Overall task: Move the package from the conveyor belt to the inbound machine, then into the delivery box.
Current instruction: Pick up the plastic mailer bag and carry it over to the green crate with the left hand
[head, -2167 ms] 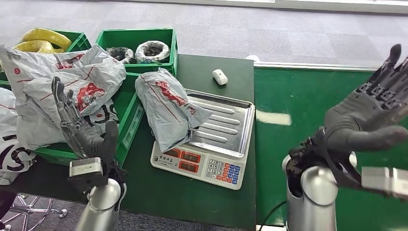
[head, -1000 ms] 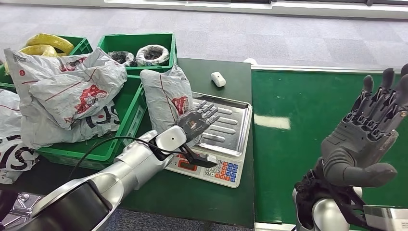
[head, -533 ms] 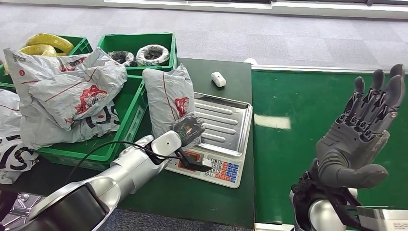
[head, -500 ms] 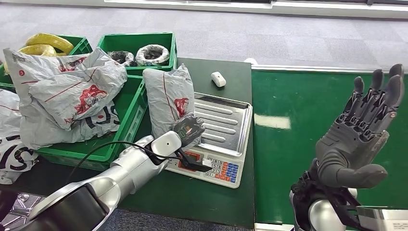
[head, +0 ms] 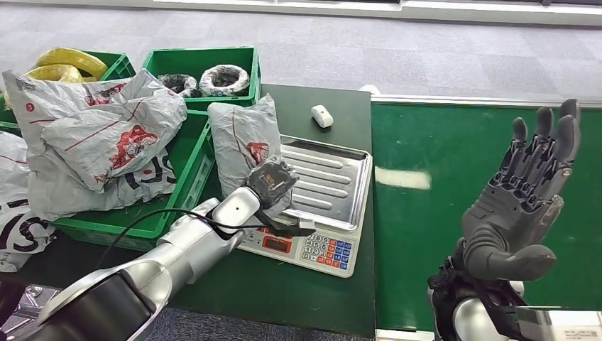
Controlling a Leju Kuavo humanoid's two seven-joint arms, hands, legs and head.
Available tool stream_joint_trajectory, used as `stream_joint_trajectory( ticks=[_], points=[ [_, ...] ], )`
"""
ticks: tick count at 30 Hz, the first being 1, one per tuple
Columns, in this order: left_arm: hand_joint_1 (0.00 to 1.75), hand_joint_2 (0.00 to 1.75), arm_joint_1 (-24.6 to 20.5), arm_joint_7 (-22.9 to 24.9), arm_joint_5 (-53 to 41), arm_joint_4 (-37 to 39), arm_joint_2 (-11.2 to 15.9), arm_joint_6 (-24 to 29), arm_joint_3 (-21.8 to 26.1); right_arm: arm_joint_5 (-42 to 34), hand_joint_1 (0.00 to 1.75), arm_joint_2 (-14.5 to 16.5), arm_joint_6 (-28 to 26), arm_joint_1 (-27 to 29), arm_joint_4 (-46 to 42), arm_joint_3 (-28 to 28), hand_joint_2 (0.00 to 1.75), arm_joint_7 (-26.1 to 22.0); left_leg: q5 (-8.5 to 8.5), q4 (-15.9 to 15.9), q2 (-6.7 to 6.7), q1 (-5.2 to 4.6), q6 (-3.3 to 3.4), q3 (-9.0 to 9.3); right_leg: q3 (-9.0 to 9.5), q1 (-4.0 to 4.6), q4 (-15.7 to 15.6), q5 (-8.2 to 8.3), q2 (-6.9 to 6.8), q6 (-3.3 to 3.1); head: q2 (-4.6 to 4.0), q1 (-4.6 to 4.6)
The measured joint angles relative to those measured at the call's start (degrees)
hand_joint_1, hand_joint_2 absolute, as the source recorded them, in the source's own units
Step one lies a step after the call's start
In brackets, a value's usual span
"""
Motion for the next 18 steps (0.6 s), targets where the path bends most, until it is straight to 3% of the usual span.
stream_joint_trajectory(
  ticks=[2,5,8,12,18],
  points=[
    [1.75,1.75,-0.8,2.8,-0.3,-6.0,2.1,1.5,4.6,0.8,0.0,0.5,0.2,0.7,0.0,-0.5,0.0,0.0,0.04,0.0,0.04,0.01,-0.02,-0.16,-0.18,0.01,0.0,0.04,0.02,-0.02,0.0,0.0],
    [1.75,1.75,-2.0,3.5,-2.7,-17.4,6.5,-2.2,14.9,1.4,0.0,1.3,0.2,1.6,0.0,-1.5,0.0,0.0,0.08,0.0,0.18,0.02,-0.04,-0.35,-0.45,0.02,0.1,0.05,0.16,-0.04,0.0,0.0],
    [1.75,1.75,-4.1,3.9,-3.4,-22.7,9.8,-3.1,22.8,1.4,0.0,1.5,0.0,1.9,0.1,-1.9,0.0,0.0,0.07,0.0,0.24,0.04,-0.04,-0.42,-0.6,0.02,0.1,0.05,0.24,-0.05,0.0,-0.01],
    [1.75,1.75,-6.4,7.4,-3.8,-23.2,12.5,-2.7,26.7,1.3,0.0,1.7,-0.5,1.9,0.4,-2.2,0.0,0.0,0.08,0.0,0.1,0.08,-0.06,-0.57,-0.67,0.06,0.1,0.02,0.13,-0.07,0.0,0.02],
    [1.75,1.75,-12.2,14.5,-3.9,-15.3,14.9,-3.4,26.8,1.1,0.0,1.7,-1.4,2.5,1.0,-2.2,0.0,0.0,0.08,0.0,0.13,0.06,-0.06,-0.65,-0.75,0.04,0.1,0.03,0.16,-0.07,0.0,0.03]
  ],
)
